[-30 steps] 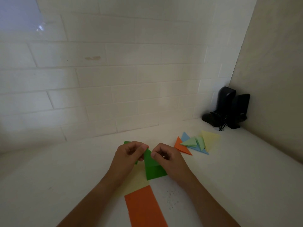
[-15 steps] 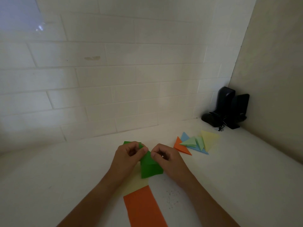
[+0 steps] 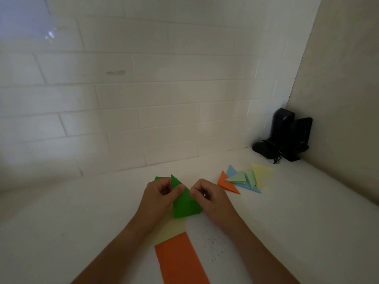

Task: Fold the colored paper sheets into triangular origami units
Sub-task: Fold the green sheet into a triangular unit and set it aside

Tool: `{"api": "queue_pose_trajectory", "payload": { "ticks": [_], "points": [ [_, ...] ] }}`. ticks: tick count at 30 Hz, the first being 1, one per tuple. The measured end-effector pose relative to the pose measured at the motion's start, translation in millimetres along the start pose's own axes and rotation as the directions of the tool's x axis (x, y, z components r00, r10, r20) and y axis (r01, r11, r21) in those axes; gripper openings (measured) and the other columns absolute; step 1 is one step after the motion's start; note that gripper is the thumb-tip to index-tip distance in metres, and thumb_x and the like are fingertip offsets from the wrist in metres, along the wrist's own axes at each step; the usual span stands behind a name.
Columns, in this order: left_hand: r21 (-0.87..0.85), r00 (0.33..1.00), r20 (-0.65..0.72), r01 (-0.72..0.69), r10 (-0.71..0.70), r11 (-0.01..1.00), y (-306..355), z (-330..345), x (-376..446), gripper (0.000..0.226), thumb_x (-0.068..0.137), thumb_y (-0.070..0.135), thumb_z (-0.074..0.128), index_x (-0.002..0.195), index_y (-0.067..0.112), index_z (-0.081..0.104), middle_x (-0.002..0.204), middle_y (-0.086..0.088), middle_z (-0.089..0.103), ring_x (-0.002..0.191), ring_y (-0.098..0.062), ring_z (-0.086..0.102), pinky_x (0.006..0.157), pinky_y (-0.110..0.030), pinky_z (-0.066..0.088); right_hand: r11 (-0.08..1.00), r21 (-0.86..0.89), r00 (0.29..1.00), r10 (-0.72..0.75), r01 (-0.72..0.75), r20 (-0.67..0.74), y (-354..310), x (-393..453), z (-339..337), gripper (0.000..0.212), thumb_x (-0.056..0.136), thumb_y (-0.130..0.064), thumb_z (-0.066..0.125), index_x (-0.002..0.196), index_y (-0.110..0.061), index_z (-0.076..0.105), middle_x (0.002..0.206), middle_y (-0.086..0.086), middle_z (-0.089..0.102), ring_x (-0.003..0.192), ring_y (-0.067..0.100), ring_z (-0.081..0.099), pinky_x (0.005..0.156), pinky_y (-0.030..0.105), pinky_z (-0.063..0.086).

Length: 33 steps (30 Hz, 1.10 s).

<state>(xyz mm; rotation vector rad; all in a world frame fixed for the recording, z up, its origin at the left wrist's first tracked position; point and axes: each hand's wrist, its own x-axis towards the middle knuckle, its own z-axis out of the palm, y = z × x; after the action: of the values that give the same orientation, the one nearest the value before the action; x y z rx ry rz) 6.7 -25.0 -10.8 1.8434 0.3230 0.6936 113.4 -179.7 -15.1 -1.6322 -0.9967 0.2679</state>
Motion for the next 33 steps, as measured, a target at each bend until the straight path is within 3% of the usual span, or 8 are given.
{"api": "queue_pose_trajectory", "payload": {
  "ticks": [5, 10, 16, 25, 28, 31, 33],
  "points": [
    [-0.002, 0.992, 0.105, 0.075, -0.075, 0.997, 2.4, 3.5, -3.3, 0.01, 0.097, 0.02, 0.071, 0.092, 0.015, 0.078, 0.087, -0.003, 0.077, 0.084, -0.019, 0.075, 0.078, -0.04, 0.06, 1.0, 0.003, 0.999, 0.022, -0.022, -0.024, 0.0, -0.5, 0.0, 0.02, 0.103, -0.018, 0.061, 0.082, -0.016, 0.061, 0.07, -0.012, 0.054, 0.068, 0.003, 0.049, 0.062, 0.018, 0.039],
    [-0.014, 0.992, 0.098, 0.077, -0.076, 0.997, 3.1, 3.0, -3.4, 0.01, 0.096, 0.017, 0.072, 0.098, 0.014, 0.08, 0.091, -0.004, 0.079, 0.086, -0.02, 0.077, 0.08, -0.039, 0.064, 0.999, 0.021, 0.999, 0.025, -0.024, -0.039, -2.5, -1.3, 0.7, 0.019, 0.102, -0.019, 0.062, 0.083, -0.019, 0.065, 0.069, -0.013, 0.056, 0.067, 0.003, 0.05, 0.062, 0.019, 0.04],
    [-0.063, 0.996, 0.04, 0.079, -0.077, 0.995, 3.6, -0.2, -1.4, 0.01, 0.095, 0.013, 0.072, 0.1, 0.009, 0.08, 0.092, -0.003, 0.08, 0.088, -0.017, 0.077, 0.076, -0.026, 0.061, 0.999, 0.004, 0.995, 0.046, -0.045, -0.084, 0.0, 0.0, 0.0, 0.022, 0.102, -0.017, 0.062, 0.082, -0.024, 0.066, 0.067, -0.016, 0.057, 0.066, 0.001, 0.05, 0.062, 0.016, 0.04],
    [-0.07, 0.995, 0.013, 0.105, -0.104, 0.992, 2.8, 0.1, -0.3, 0.009, 0.096, 0.016, 0.071, 0.099, 0.011, 0.079, 0.089, -0.001, 0.08, 0.086, -0.015, 0.077, 0.078, -0.032, 0.061, 0.997, -0.048, 0.993, 0.055, -0.06, -0.106, -1.2, 1.0, 0.7, 0.025, 0.102, -0.013, 0.058, 0.078, -0.022, 0.059, 0.064, -0.019, 0.053, 0.063, -0.001, 0.047, 0.061, 0.015, 0.039],
    [0.043, 0.994, 0.027, 0.106, -0.107, 0.993, -0.9, -0.2, 1.1, 0.017, 0.097, 0.018, 0.07, 0.082, 0.013, 0.076, 0.068, 0.006, 0.071, 0.066, -0.007, 0.067, 0.069, -0.027, 0.051, 0.998, -0.023, 0.985, 0.058, -0.062, -0.164, 0.5, 0.9, -0.5, 0.026, 0.101, -0.009, 0.055, 0.077, -0.018, 0.054, 0.065, -0.016, 0.048, 0.063, 0.0, 0.041, 0.06, 0.017, 0.038],
    [0.087, 0.996, 0.015, 0.089, -0.091, 0.992, 0.1, 1.0, 0.4, 0.022, 0.096, 0.018, 0.072, 0.073, 0.019, 0.073, 0.065, 0.009, 0.069, 0.063, -0.005, 0.063, 0.066, -0.024, 0.049, 0.997, -0.021, 0.98, 0.063, -0.068, -0.186, 1.4, 0.6, -1.7, 0.028, 0.1, -0.008, 0.054, 0.074, -0.019, 0.051, 0.065, -0.014, 0.045, 0.062, 0.001, 0.038, 0.059, 0.018, 0.036],
    [0.015, 0.997, -0.024, 0.078, -0.078, 0.997, 0.7, -1.2, 1.2, 0.015, 0.096, 0.019, 0.071, 0.082, 0.017, 0.076, 0.075, 0.0, 0.074, 0.069, -0.017, 0.069, 0.066, -0.032, 0.056, 0.997, -0.032, 0.985, 0.058, -0.064, -0.16, 2.4, 0.6, -1.1, 0.028, 0.1, -0.006, 0.054, 0.074, -0.018, 0.051, 0.064, -0.014, 0.046, 0.062, 0.0, 0.039, 0.06, 0.018, 0.036]
  ]
}}
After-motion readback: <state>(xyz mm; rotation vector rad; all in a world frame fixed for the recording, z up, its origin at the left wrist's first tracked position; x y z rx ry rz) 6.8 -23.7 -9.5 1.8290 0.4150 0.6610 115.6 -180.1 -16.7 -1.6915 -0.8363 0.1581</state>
